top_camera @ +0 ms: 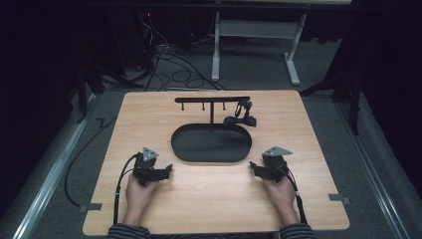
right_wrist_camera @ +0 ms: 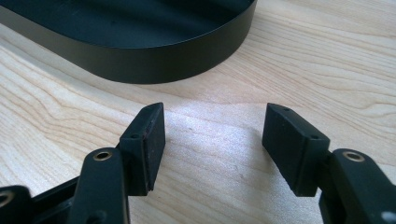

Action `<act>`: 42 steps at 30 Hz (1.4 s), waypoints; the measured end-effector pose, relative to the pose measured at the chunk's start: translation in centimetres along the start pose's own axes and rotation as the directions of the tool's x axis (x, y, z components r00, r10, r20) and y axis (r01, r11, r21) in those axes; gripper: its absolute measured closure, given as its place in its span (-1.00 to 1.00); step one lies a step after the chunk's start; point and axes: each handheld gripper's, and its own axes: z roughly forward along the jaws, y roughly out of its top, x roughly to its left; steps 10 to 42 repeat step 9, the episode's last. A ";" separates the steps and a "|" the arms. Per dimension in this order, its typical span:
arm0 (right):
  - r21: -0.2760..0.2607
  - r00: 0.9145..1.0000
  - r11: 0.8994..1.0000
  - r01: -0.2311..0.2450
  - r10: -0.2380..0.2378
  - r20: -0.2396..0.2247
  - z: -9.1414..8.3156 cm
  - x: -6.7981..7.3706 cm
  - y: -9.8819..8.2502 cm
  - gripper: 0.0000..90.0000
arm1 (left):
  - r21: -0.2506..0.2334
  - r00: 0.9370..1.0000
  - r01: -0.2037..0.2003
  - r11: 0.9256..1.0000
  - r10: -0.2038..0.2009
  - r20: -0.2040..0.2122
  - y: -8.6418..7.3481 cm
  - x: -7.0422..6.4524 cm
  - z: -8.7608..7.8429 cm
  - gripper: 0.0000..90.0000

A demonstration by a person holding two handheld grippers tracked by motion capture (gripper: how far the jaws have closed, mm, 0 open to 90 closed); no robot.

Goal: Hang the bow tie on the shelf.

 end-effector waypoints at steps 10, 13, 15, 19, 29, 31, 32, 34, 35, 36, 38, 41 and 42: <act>0.000 1.000 1.000 0.006 -0.006 -0.009 0.0 0.0 0.0 -0.09 | 0.000 1.000 0.000 1.000 0.000 0.000 0.0 0.0 0.0 -0.59; 0.000 1.000 1.000 0.006 -0.006 -0.009 0.0 0.0 0.0 -0.09 | 0.000 1.000 0.000 1.000 0.000 0.000 0.0 0.0 0.0 -0.59; 0.000 1.000 1.000 0.006 -0.006 -0.009 0.0 0.0 0.0 -0.09 | 0.000 1.000 0.000 1.000 0.000 0.000 0.0 0.0 0.0 -0.59; 0.000 1.000 1.000 0.006 -0.006 -0.009 0.0 0.0 0.0 -0.09 | 0.000 1.000 0.000 1.000 0.000 0.000 0.0 0.0 0.0 -0.59; 0.000 1.000 1.000 0.006 -0.006 -0.009 0.0 0.0 0.0 -0.09 | 0.000 1.000 0.000 1.000 0.000 0.000 0.0 0.0 0.0 -0.59; 0.000 1.000 1.000 0.006 -0.006 -0.009 0.0 0.0 0.0 -0.09 | 0.000 1.000 0.000 1.000 0.000 0.000 0.0 0.0 0.0 -0.59; 0.000 1.000 1.000 0.006 -0.006 -0.009 0.0 0.0 0.0 -0.09 | 0.000 1.000 0.000 1.000 0.000 0.000 0.0 0.0 0.0 -0.59; 0.000 1.000 1.000 0.006 -0.006 -0.009 0.0 0.0 0.0 -0.09 | 0.000 1.000 0.000 1.000 0.000 0.000 0.0 0.0 0.0 -0.59; 0.000 1.000 1.000 0.006 -0.006 -0.009 0.0 0.0 0.0 -0.09 | 0.000 1.000 0.000 1.000 0.000 0.000 0.0 0.0 0.0 -0.59; 0.000 1.000 1.000 0.006 -0.006 -0.009 0.0 0.0 0.0 -0.09 | 0.000 1.000 0.000 1.000 0.000 0.000 0.0 0.0 0.0 -0.59; 0.000 1.000 1.000 0.006 -0.006 -0.009 0.0 0.0 0.0 -0.09 | 0.000 1.000 0.000 1.000 0.000 0.000 0.0 0.0 0.0 -0.59; 0.000 1.000 1.000 0.006 -0.006 -0.009 0.0 0.0 0.0 -0.09 | 0.000 1.000 0.000 1.000 0.000 0.000 0.0 0.0 0.0 -0.59; 0.000 1.000 1.000 0.006 -0.006 -0.009 0.0 0.0 0.0 -0.09 | 0.000 1.000 0.000 1.000 0.000 0.000 0.0 0.0 0.0 -0.59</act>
